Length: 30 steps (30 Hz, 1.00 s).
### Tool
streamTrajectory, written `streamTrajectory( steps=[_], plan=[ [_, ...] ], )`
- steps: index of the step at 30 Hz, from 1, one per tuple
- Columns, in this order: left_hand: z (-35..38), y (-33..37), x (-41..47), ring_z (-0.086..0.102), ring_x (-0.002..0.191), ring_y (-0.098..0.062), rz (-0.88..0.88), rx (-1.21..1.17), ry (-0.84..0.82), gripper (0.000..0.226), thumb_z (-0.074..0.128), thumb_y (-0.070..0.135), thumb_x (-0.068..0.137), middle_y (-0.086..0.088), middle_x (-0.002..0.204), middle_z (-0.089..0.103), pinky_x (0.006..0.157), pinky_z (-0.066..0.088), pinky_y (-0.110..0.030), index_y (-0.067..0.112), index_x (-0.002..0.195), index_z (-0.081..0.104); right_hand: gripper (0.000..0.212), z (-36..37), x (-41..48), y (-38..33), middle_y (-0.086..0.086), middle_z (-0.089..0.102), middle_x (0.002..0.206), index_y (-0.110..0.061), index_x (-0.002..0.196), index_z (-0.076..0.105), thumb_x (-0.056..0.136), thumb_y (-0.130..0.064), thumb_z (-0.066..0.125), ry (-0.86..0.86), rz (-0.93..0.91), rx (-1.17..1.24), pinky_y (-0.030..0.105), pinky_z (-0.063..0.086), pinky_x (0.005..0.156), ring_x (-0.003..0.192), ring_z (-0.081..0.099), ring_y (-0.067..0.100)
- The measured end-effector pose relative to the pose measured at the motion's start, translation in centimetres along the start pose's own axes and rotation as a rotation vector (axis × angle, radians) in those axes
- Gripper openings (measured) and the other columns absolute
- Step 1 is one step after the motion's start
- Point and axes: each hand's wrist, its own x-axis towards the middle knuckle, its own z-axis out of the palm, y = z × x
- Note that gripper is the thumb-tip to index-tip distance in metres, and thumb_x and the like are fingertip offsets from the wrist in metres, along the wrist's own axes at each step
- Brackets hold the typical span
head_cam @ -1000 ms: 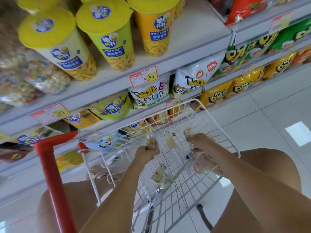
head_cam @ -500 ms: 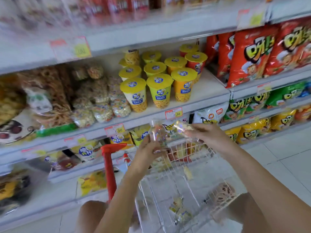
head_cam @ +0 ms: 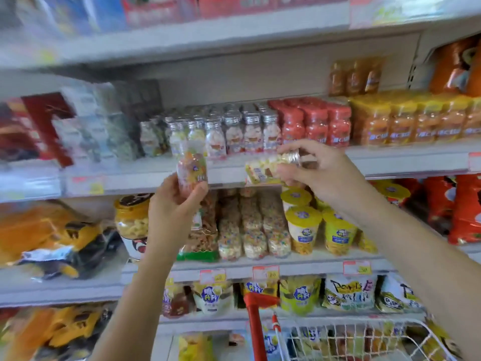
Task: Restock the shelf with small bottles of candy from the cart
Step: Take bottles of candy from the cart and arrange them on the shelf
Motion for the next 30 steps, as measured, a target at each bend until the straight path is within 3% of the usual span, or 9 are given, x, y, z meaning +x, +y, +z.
streamTrajectory(
  steps=[4, 7, 10, 13, 17, 24, 27, 30],
  plan=[
    [-3.5, -0.5, 4.8, 0.049, 0.064, -0.001, 0.046, 0.127, 0.19, 0.019, 0.06, 0.035, 0.09, 0.01, 0.074, 0.054, 0.055, 0.036, -0.017, 0.019, 0.092, 0.051, 0.027, 3.9, 5.7, -4.3, -0.007, 0.062, 0.069, -0.02, 0.102, 0.065, 0.077, -0.02, 0.077, -0.014, -0.212, -0.079, 0.03, 0.051, 0.072, 0.068, 0.066, 0.012],
    [-4.6, -1.5, 7.8, 0.048, 0.069, -0.008, 0.023, 0.197, 0.162, 0.026, 0.058, 0.035, 0.091, 0.007, 0.078, 0.051, 0.056, 0.033, -0.024, 0.014, 0.098, 0.046, 0.034, 6.8, 9.6, -6.8, -0.014, 0.058, 0.081, -0.017, 0.102, 0.061, 0.074, -0.021, 0.08, -0.006, -0.307, -0.176, 0.022, 0.046, 0.072, 0.074, 0.057, 0.006],
    [-4.6, -2.8, 9.0, 0.051, 0.074, -0.017, 0.024, 0.259, 0.09, 0.029, 0.058, 0.037, 0.091, 0.007, 0.08, 0.052, 0.058, 0.035, -0.031, 0.013, 0.1, 0.044, 0.035, 9.7, 12.5, -7.9, -0.012, 0.059, 0.085, -0.016, 0.103, 0.062, 0.073, -0.021, 0.08, -0.072, -0.361, -0.33, 0.014, 0.042, 0.066, 0.07, 0.052, -0.001],
    [-4.6, -3.6, 9.2, 0.054, 0.08, -0.021, 0.042, 0.258, 0.082, 0.033, 0.057, 0.038, 0.091, 0.004, 0.087, 0.056, 0.065, 0.038, -0.033, 0.014, 0.109, 0.044, 0.037, 11.8, 14.3, -8.0, -0.007, 0.062, 0.089, -0.015, 0.103, 0.065, 0.071, -0.021, 0.082, -0.134, -0.385, -0.487, 0.024, 0.044, 0.072, 0.076, 0.055, 0.006],
    [-4.9, -4.3, 9.5, 0.057, 0.086, -0.017, 0.069, 0.227, 0.062, 0.039, 0.058, 0.041, 0.089, 0.004, 0.095, 0.06, 0.072, 0.046, -0.034, 0.015, 0.116, 0.045, 0.04, 13.5, 15.4, -8.0, -0.001, 0.061, 0.106, -0.013, 0.11, 0.066, 0.075, -0.027, 0.079, -0.167, -0.42, -0.704, 0.026, 0.043, 0.08, 0.095, 0.058, 0.016],
    [-5.2, -4.2, 9.1, 0.052, 0.077, 0.002, 0.083, 0.187, 0.04, 0.022, 0.056, 0.038, 0.09, 0.014, 0.084, 0.056, 0.061, 0.038, -0.017, 0.02, 0.1, 0.047, 0.04, 14.7, 16.4, -9.1, 0.003, 0.067, 0.109, -0.007, 0.11, 0.069, 0.076, -0.026, 0.079, -0.237, -0.374, -0.739, 0.028, 0.047, 0.081, 0.095, 0.061, 0.018],
    [-5.4, -4.0, 9.6, 0.054, 0.081, 0.0, 0.073, 0.154, 0.03, 0.024, 0.054, 0.04, 0.091, 0.012, 0.088, 0.059, 0.065, 0.041, -0.019, 0.02, 0.103, 0.049, 0.045, 14.9, 17.2, -9.4, 0.004, 0.068, 0.114, -0.008, 0.114, 0.069, 0.074, -0.026, 0.08, -0.281, -0.317, -0.735, 0.024, 0.044, 0.078, 0.1, 0.063, 0.018],
    [-5.6, -4.0, 10.5, 0.057, 0.076, -0.013, 0.044, 0.152, -0.048, 0.047, 0.048, 0.058, 0.084, 0.0, 0.084, 0.062, 0.063, 0.042, -0.029, 0.013, 0.099, 0.053, 0.046, 14.8, 17.9, -9.9, 0.005, 0.067, 0.111, -0.008, 0.112, 0.068, 0.072, -0.025, 0.082, -0.347, -0.298, -0.741, 0.023, 0.041, 0.074, 0.096, 0.062, 0.018]
  ],
)
